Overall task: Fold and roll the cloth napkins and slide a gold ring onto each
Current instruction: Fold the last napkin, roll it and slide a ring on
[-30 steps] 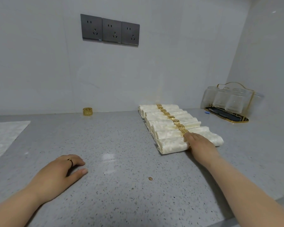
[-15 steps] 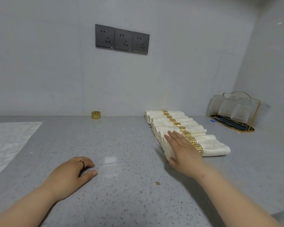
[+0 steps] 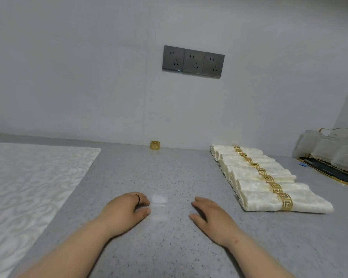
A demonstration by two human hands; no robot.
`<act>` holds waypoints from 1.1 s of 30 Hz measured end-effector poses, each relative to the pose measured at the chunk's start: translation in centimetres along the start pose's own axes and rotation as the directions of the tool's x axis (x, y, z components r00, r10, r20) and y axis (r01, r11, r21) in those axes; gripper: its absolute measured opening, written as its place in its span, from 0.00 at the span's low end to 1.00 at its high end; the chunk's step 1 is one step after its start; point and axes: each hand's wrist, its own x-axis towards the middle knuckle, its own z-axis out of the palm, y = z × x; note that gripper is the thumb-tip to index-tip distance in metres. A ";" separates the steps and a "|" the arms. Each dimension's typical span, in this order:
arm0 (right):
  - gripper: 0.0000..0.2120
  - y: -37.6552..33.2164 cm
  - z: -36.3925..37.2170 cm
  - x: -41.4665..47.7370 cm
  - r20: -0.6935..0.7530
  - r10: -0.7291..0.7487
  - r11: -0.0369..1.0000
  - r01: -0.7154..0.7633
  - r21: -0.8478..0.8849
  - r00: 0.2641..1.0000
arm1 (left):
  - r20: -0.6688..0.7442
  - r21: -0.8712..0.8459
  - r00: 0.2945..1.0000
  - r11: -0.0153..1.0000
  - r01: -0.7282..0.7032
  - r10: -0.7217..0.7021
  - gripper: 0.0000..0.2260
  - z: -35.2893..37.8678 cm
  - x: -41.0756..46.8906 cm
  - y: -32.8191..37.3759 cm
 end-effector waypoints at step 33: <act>0.18 -0.6 0.4 -0.8 -0.163 -0.187 0.982 0.182 -0.048 0.969 | 0.218 0.283 0.956 0.950 0.132 -0.197 0.20 -2.0 -6.8 1.1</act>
